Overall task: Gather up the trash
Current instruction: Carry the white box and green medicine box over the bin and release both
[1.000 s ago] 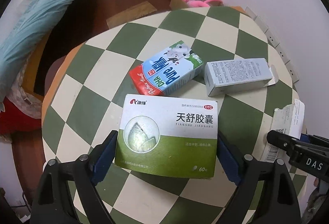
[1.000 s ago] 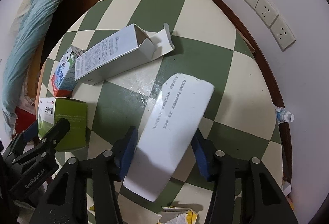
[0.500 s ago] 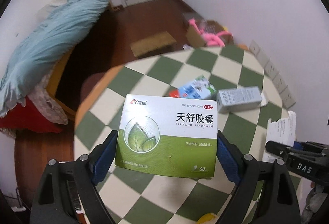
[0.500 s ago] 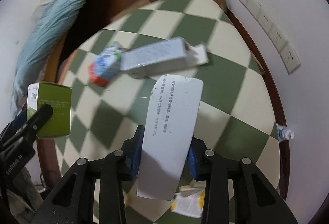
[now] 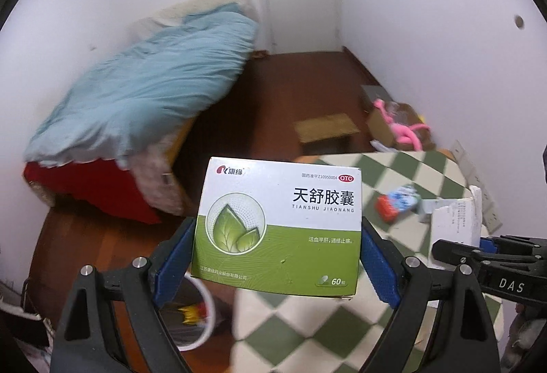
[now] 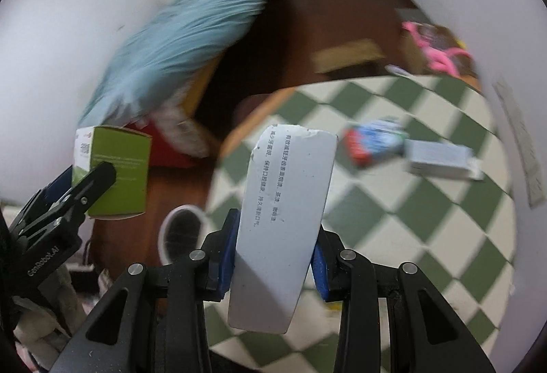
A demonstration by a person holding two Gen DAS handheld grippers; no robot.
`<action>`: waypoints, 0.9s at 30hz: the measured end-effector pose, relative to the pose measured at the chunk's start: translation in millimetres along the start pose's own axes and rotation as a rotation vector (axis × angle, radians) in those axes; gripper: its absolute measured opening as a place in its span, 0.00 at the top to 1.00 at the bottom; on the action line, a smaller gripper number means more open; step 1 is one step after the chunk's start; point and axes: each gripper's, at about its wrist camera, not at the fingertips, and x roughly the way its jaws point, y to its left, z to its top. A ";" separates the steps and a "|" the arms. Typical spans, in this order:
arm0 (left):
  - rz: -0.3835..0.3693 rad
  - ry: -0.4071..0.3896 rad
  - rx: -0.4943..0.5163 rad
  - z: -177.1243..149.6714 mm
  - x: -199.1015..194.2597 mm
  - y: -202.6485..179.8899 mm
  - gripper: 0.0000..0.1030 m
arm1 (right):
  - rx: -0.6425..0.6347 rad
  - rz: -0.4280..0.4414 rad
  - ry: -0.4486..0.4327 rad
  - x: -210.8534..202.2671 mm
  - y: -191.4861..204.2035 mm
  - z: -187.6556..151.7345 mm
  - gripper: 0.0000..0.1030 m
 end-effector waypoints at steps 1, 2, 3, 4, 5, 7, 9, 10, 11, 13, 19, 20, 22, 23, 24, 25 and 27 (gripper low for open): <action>0.015 -0.003 -0.009 -2.0 -4.4 11.9 0.14 | -0.027 0.022 0.007 5.9 19.2 0.0 0.62; 0.040 -0.006 -0.027 -5.8 -10.0 33.3 0.14 | -0.053 0.039 0.016 12.0 36.6 0.3 0.62; 0.057 -0.004 -0.045 -9.1 -13.5 50.7 0.14 | -0.085 0.063 0.031 22.8 60.7 -0.2 0.62; 0.079 0.000 -0.063 -13.2 -16.2 68.5 0.14 | -0.106 0.076 0.043 32.2 78.0 -0.8 0.62; 0.093 0.003 -0.074 -16.8 -17.7 79.7 0.14 | -0.126 0.088 0.057 41.7 95.0 -3.0 0.62; 0.159 0.023 -0.110 -33.7 -16.4 120.3 0.14 | -0.174 0.116 0.101 71.9 132.5 -8.9 0.62; 0.213 0.052 -0.141 -50.2 -10.0 151.5 0.14 | -0.224 0.124 0.155 109.6 168.0 -19.5 0.62; 0.247 0.082 -0.165 -62.9 -2.5 173.6 0.14 | -0.240 0.128 0.178 124.2 178.7 -26.1 0.62; 0.265 0.100 -0.179 -71.0 2.3 183.9 0.14 | -0.265 0.126 0.215 148.7 195.5 -33.9 0.62; 0.306 0.159 -0.226 -95.7 19.7 217.4 0.14 | -0.304 0.112 0.263 186.2 217.5 -46.1 0.62; 0.423 0.341 -0.303 -167.8 95.1 284.9 0.14 | -0.450 0.011 0.390 307.9 271.8 -80.9 0.62; 0.444 0.381 -0.307 -180.5 114.7 292.9 0.14 | -0.477 -0.006 0.401 322.2 276.6 -84.2 0.62; 0.467 0.436 -0.305 -197.9 147.1 298.0 0.14 | -0.552 -0.066 0.423 355.8 288.2 -93.1 0.62; 0.462 0.465 -0.316 -204.3 162.0 301.3 0.14 | -0.578 -0.081 0.430 367.9 290.7 -96.0 0.62; 0.447 0.492 -0.335 -212.2 176.5 304.6 0.13 | -0.594 -0.097 0.445 380.8 294.0 -98.0 0.62; 0.435 0.507 -0.346 -217.2 183.2 306.8 0.13 | -0.598 -0.104 0.464 393.7 295.2 -100.3 0.62; 0.406 0.546 -0.369 -227.3 205.2 310.0 0.12 | -0.600 -0.113 0.488 410.0 296.1 -102.6 0.62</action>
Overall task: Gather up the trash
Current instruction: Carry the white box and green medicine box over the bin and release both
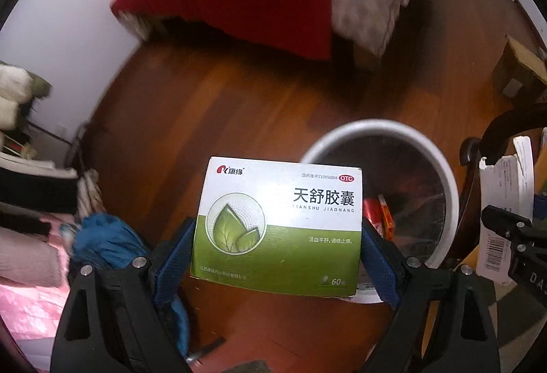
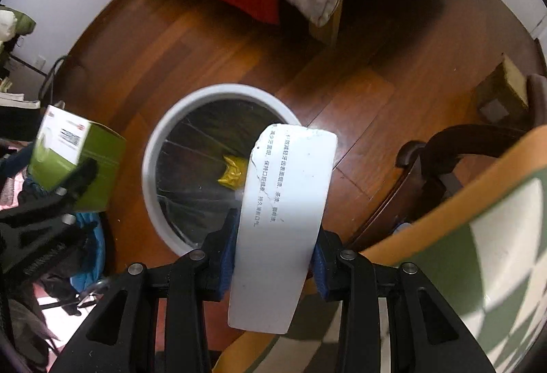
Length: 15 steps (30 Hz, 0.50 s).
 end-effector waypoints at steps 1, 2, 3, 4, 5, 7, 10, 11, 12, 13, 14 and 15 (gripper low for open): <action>-0.009 0.018 0.002 1.0 10.6 -3.8 0.12 | 0.001 0.003 0.012 7.7 -0.6 2.4 0.62; -0.018 0.028 -0.002 2.0 15.6 -4.4 0.11 | 0.000 0.005 0.021 13.4 -1.6 5.6 0.62; -0.031 0.039 -0.008 3.7 21.6 -3.6 0.11 | -0.006 0.002 0.029 18.9 0.2 8.0 0.62; -0.045 0.051 -0.017 4.4 24.8 -3.7 0.11 | -0.009 0.004 0.033 22.9 0.9 11.2 0.62; -0.073 0.071 -0.033 7.2 31.0 -2.4 0.11 | -0.010 0.009 0.039 27.6 1.2 13.0 0.62; -0.103 0.092 -0.054 4.4 34.3 2.6 0.08 | -0.004 0.026 0.045 31.1 0.2 14.0 0.62; -0.133 0.086 -0.072 2.8 32.2 5.7 0.02 | -0.001 0.056 0.050 37.3 -3.0 16.8 0.62; -0.135 0.079 -0.074 2.1 30.4 7.0 0.02 | 0.002 0.061 0.049 39.4 -2.1 17.9 0.59; -0.137 0.070 -0.078 1.6 28.2 8.7 0.02 | 0.006 0.069 0.052 39.4 -2.8 18.5 0.54; -0.138 0.061 -0.078 1.7 27.5 9.1 0.02 | 0.010 0.074 0.052 39.7 -3.1 18.6 0.50; -0.129 0.059 -0.080 2.2 27.7 10.1 0.02 | 0.016 0.071 0.047 39.4 -4.5 19.3 0.36; -0.123 0.058 -0.084 1.2 26.7 12.1 0.02 | 0.018 0.058 0.044 40.1 -5.2 19.8 0.23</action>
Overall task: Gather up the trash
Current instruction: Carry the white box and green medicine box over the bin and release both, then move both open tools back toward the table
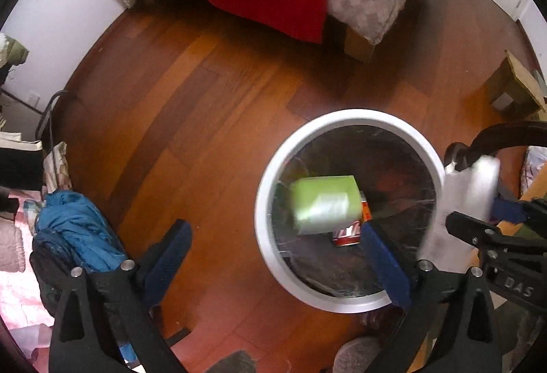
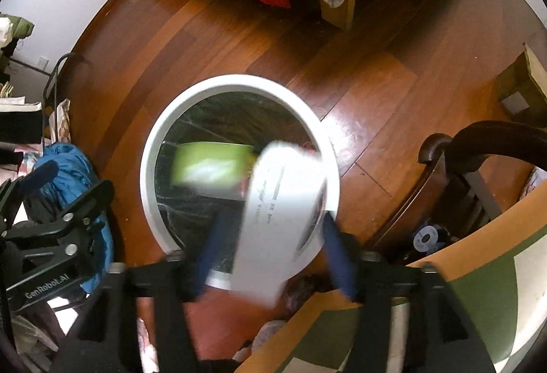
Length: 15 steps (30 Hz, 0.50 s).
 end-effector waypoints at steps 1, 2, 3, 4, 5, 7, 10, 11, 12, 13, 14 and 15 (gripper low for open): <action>0.004 -0.001 -0.004 0.0 0.7 0.8 0.02 | 0.004 -0.021 -0.002 -0.7 -1.7 -0.1 0.19; 0.019 -0.008 -0.013 -1.0 -2.2 3.6 0.02 | 0.008 -0.026 -0.005 -1.1 -2.6 -0.1 0.16; 0.022 -0.011 -0.016 -2.0 -4.6 5.6 0.02 | 0.009 -0.034 -0.006 -3.4 -3.8 -2.9 0.11; 0.024 -0.011 -0.016 -2.7 -5.3 7.1 0.02 | 0.009 -0.047 -0.008 -4.9 -4.2 -4.1 0.07; 0.039 -0.017 -0.017 -4.0 -7.5 8.3 0.02 | 0.003 -0.069 -0.013 -7.8 -4.0 -6.1 0.02; 0.058 -0.034 -0.013 -7.1 -13.9 10.6 0.02 | -0.008 -0.095 -0.023 -14.4 -2.5 -10.0 0.02; 0.075 -0.052 -0.016 -10.9 -22.8 13.8 0.02 | -0.035 -0.157 -0.031 -22.0 1.3 -15.7 0.01; 0.075 -0.057 -0.020 -12.9 -26.8 15.2 0.02 | -0.037 -0.158 -0.036 -24.3 1.3 -17.4 0.00; 0.074 -0.059 -0.022 -14.1 -29.1 15.9 0.02 | -0.034 -0.152 -0.037 -27.2 1.0 -19.9 0.00; 0.077 -0.064 -0.023 -16.2 -32.7 16.9 0.02 | -0.031 -0.152 -0.038 -30.4 0.9 -22.3 0.00; 0.079 -0.067 -0.024 -17.7 -35.9 17.3 0.02 | -0.030 -0.156 -0.041 -33.4 0.9 -24.3 0.00; 0.080 -0.070 -0.024 -19.0 -38.4 17.7 0.02 | -0.030 -0.159 -0.046 -36.6 1.1 -26.4 0.00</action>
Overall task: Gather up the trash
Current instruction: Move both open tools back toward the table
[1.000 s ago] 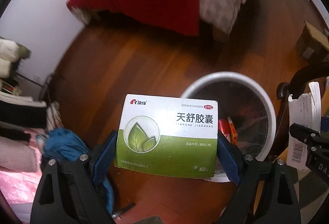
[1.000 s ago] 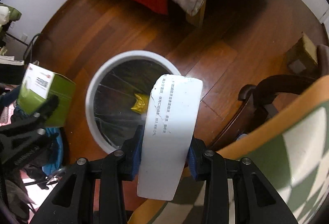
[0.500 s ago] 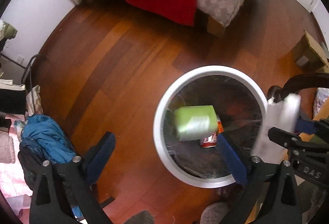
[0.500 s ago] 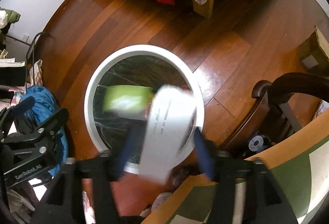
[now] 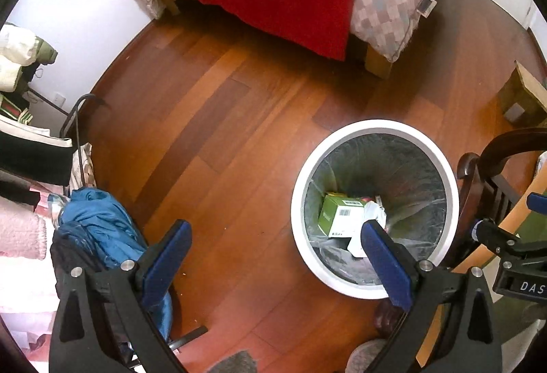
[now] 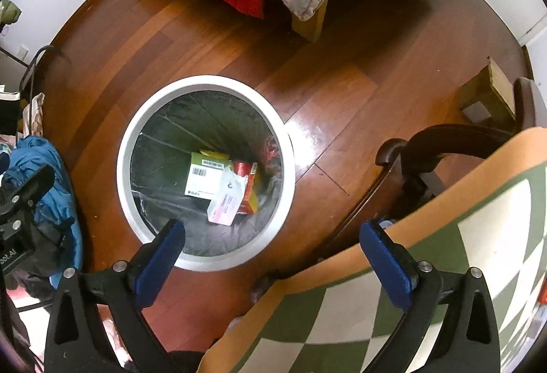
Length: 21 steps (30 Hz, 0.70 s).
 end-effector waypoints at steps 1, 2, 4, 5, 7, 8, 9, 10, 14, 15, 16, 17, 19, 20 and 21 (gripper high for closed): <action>0.000 -0.005 0.000 -1.7 -4.1 0.9 0.02 | 0.003 0.002 -0.004 -3.9 -0.6 -2.4 0.00; 0.000 -0.010 -0.001 -3.3 -7.5 1.8 0.02 | 0.005 0.006 -0.005 -7.1 -0.6 -4.3 0.00; -0.001 -0.017 -0.002 -5.6 -14.6 3.7 0.02 | 0.012 0.010 -0.017 -18.1 -1.7 -9.2 0.00; -0.001 -0.022 -0.003 -7.0 -19.1 4.4 0.02 | 0.012 0.009 -0.022 -22.9 -1.4 -11.0 0.00; -0.005 -0.035 -0.004 -9.7 -29.1 5.3 0.02 | 0.018 0.014 -0.038 -36.3 -2.0 -17.6 0.00; -0.004 -0.046 -0.002 -11.7 -37.0 6.5 0.02 | 0.020 0.015 -0.046 -41.2 -2.2 -19.4 0.00; -0.006 -0.053 -0.001 -12.5 -41.4 6.8 0.02 | 0.022 0.016 -0.054 -47.9 -2.7 -22.0 0.00; -0.007 -0.060 -0.002 -13.8 -46.6 7.5 0.02 | 0.025 0.019 -0.064 -55.2 -3.0 -25.2 0.00; -0.014 -0.107 -0.008 -19.5 -76.5 9.8 0.02 | 0.034 0.028 -0.108 -83.8 -6.5 -38.9 0.00; -0.015 -0.118 -0.008 -20.7 -82.8 10.5 0.02 | 0.039 0.033 -0.124 -94.1 -8.2 -43.7 0.00; -0.015 -0.129 -0.008 -21.9 -89.3 11.0 0.02 | 0.042 0.036 -0.136 -101.0 -9.0 -46.6 0.00; -0.021 -0.145 -0.010 -23.9 -100.0 12.0 0.02 | 0.044 0.039 -0.154 -111.9 -10.3 -51.6 0.00; -0.029 -0.172 -0.012 -27.2 -116.3 13.5 0.02 | 0.047 0.048 -0.185 -129.7 -11.1 -59.9 0.00; -0.030 -0.185 -0.011 -28.3 -123.7 13.7 0.02 | 0.048 0.050 -0.199 -138.3 -11.8 -63.8 0.00; -0.033 -0.196 -0.012 -30.0 -130.0 13.6 0.02 | 0.051 0.050 -0.217 -148.5 -13.2 -68.7 0.00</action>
